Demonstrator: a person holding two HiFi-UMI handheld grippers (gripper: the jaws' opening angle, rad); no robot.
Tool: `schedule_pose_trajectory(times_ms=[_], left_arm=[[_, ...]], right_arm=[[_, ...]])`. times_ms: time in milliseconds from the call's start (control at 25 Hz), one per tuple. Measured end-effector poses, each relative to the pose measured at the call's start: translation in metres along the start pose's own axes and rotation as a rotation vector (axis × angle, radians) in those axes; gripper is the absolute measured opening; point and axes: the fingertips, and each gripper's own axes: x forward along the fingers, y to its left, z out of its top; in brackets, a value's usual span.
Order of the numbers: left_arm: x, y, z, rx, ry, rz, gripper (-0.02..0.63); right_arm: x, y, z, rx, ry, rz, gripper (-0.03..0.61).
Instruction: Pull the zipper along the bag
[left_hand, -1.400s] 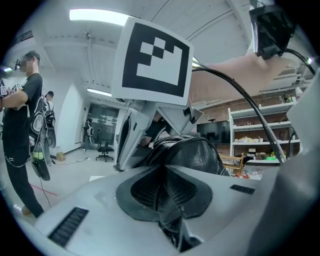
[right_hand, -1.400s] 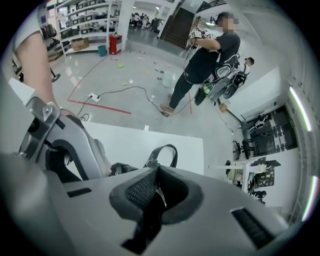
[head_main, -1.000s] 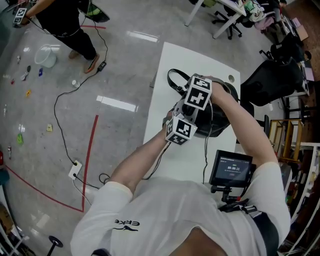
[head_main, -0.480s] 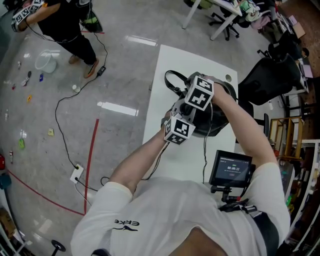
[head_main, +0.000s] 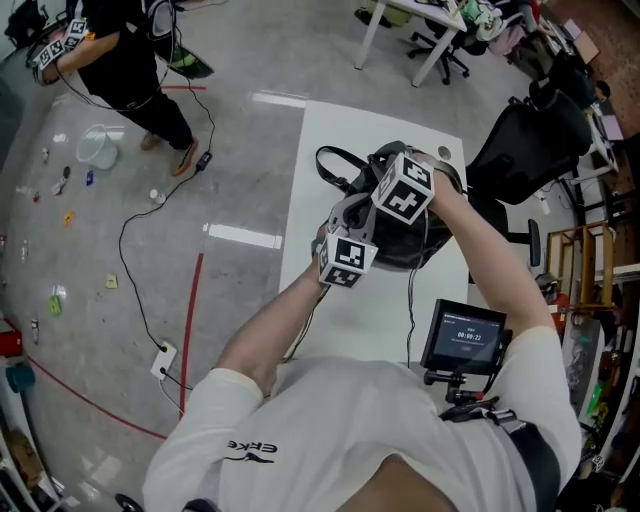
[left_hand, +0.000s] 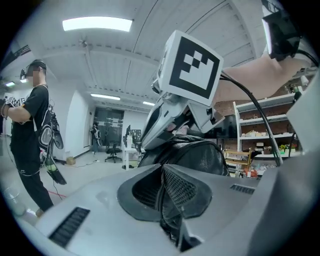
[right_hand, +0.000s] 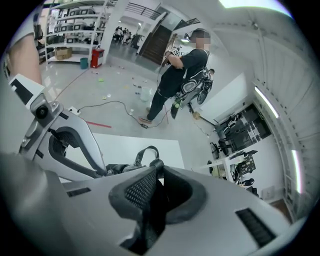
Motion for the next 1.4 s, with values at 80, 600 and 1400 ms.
schedule_pose_trajectory(times_ms=[80, 600, 1400], left_arm=[[-0.004, -0.002, 0.001, -0.001, 0.003, 0.025, 0.005], [-0.024, -0.052, 0.027, 0.046, -0.011, 0.129, 0.005], [-0.054, -0.173, 0.039, -0.045, -0.094, 0.224, 0.004]], right_arm=[[-0.012, -0.001, -0.007, 0.024, -0.033, -0.021, 0.026], [-0.104, -0.014, -0.087, 0.296, -0.307, -0.175, 0.026], [-0.215, 0.094, -0.251, 0.726, -0.720, -0.197, 0.021]])
